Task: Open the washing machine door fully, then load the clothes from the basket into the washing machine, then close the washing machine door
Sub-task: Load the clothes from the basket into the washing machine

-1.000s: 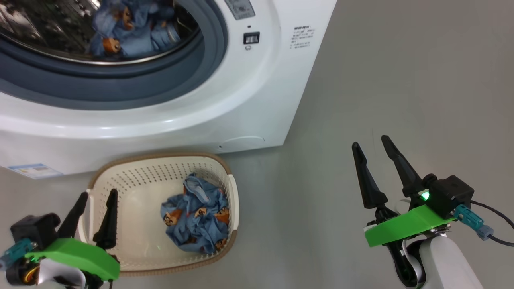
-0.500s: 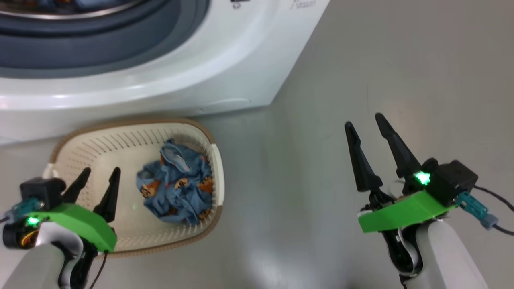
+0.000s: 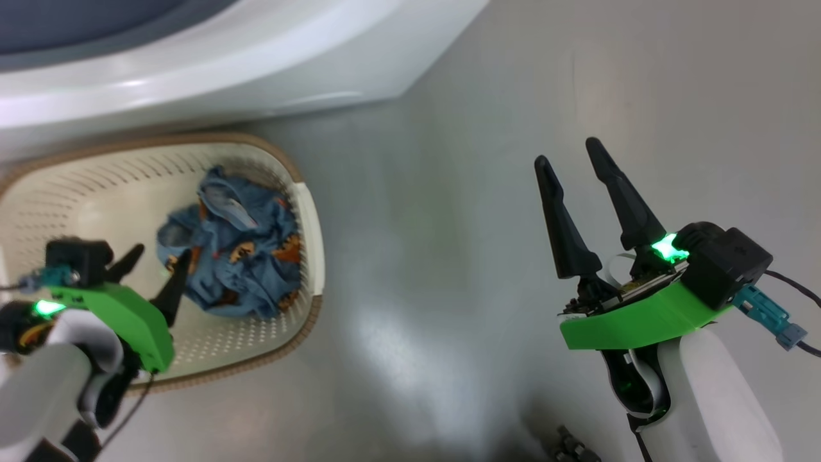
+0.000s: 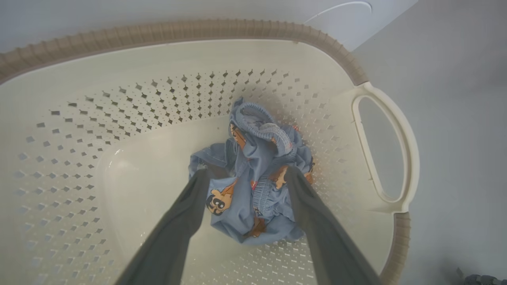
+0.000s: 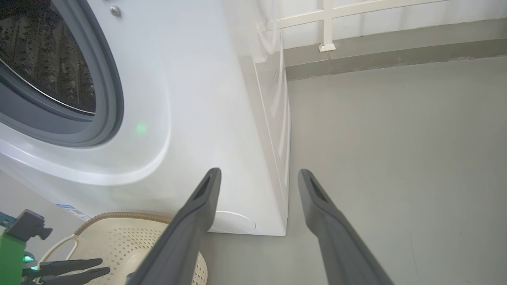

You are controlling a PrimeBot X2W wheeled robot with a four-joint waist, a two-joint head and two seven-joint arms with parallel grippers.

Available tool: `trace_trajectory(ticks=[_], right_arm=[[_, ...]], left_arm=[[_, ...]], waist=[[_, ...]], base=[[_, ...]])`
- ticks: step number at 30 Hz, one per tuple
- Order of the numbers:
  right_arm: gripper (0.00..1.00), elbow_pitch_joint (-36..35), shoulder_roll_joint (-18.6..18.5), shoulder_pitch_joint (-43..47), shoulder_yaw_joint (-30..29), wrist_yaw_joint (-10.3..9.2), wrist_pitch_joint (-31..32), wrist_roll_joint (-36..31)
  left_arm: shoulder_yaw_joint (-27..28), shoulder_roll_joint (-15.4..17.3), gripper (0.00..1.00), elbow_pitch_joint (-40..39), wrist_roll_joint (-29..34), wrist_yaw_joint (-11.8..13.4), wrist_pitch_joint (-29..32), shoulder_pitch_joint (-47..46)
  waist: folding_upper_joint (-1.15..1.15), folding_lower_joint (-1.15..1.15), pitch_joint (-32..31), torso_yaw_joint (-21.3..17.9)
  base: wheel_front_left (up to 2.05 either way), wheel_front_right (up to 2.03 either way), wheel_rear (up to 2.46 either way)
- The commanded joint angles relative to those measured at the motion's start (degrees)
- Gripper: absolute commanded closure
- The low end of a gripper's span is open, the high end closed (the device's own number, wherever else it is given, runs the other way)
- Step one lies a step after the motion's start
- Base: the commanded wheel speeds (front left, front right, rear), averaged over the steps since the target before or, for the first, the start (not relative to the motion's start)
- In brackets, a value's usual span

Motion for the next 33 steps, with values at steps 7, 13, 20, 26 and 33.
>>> trace_trajectory(ticks=[7,13,20,26,33], right_arm=[[0.00,-2.94,0.32,-0.19,2.83,0.09,-0.27,2.58],[0.00,-3.66,0.32,-0.48,3.62,0.09,-0.27,3.35],[0.00,-4.03,0.32,-0.50,4.26,0.09,-0.27,3.91],[0.00,-4.07,0.32,-0.44,4.64,0.09,-0.27,4.11],[0.00,-4.12,0.32,-0.33,4.71,0.09,-0.27,3.93]], left_arm=[[-7.89,5.45,0.00,2.82,-4.85,-0.14,1.05,-7.50],[-13.39,7.88,0.00,4.22,-8.35,-0.14,1.44,-11.88],[-19.88,9.03,0.00,5.64,-13.08,-0.14,1.75,-16.37],[-24.52,8.94,0.00,6.82,-17.79,-0.14,3.09,-18.54],[-30.49,9.20,0.36,6.56,-20.08,-0.14,6.07,-19.33]], waist=[[0.00,0.00,7.74,-4.11],[0.00,0.00,10.08,-5.52],[0.00,0.00,11.73,-6.80],[0.00,0.00,11.89,-7.27],[0.00,0.00,11.63,-7.32]], base=[[0.00,0.00,0.00],[0.00,0.00,0.00],[0.00,0.00,0.00],[0.00,0.00,0.00],[0.00,0.00,0.00]])
